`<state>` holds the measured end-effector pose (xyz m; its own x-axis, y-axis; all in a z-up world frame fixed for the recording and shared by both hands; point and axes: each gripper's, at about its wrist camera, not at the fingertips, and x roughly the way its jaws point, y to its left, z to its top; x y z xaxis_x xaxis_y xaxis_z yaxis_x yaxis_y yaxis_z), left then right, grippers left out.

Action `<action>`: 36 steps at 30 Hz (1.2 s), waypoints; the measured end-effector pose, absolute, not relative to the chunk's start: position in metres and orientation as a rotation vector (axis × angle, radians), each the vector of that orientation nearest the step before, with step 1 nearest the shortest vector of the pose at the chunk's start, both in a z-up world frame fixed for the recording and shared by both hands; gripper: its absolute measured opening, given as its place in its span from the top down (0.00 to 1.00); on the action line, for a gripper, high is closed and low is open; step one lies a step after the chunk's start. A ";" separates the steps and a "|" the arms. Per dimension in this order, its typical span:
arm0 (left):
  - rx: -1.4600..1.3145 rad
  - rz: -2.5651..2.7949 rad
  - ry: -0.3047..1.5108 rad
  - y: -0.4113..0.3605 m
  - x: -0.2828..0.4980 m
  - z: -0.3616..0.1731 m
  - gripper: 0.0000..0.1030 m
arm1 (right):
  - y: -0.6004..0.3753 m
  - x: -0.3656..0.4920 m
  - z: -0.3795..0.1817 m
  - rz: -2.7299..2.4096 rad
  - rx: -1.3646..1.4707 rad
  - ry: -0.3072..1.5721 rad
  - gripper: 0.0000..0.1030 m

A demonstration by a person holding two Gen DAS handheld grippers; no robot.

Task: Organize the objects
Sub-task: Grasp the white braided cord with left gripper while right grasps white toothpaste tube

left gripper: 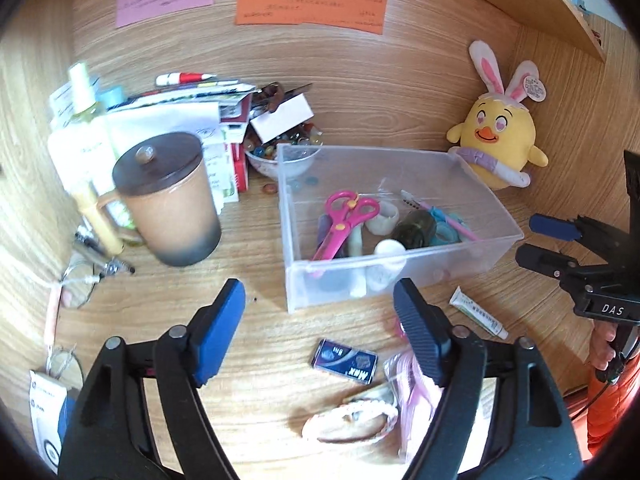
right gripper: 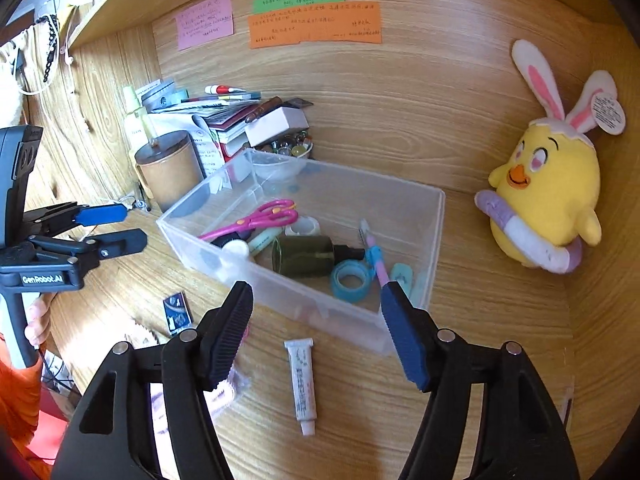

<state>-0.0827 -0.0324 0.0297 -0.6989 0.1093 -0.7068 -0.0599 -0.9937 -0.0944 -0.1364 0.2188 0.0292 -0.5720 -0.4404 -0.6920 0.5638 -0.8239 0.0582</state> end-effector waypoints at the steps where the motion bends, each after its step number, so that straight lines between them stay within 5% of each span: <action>1: -1.180 2.821 -0.103 -0.035 -0.079 0.028 0.23 | 0.221 -0.134 0.026 -2.355 0.986 0.224 0.37; 13: -1.325 2.785 -0.173 -0.054 -0.040 -0.018 0.20 | 0.228 -0.118 -0.027 -2.338 1.146 0.259 0.37; 19: -1.399 2.662 -0.219 -0.050 -0.036 -0.039 0.44 | 0.225 -0.121 -0.036 -2.322 1.181 0.262 0.45; 29: -1.412 2.695 -0.151 -0.045 -0.033 -0.050 0.61 | 0.215 -0.121 -0.044 -2.310 1.209 0.283 0.51; 34: -1.392 2.708 -0.164 -0.046 -0.032 -0.052 0.88 | 0.211 -0.124 -0.052 -2.299 1.234 0.293 0.74; 36: -1.390 2.706 -0.195 -0.049 -0.033 -0.052 0.88 | 0.210 -0.123 -0.055 -2.292 1.241 0.302 0.80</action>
<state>-0.0329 -0.0486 -0.0520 -0.5805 0.1410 -0.8019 -0.0243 -0.9874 -0.1561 -0.1234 0.2099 -0.0546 -0.4507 -0.3310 -0.8291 0.5342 -0.8441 0.0466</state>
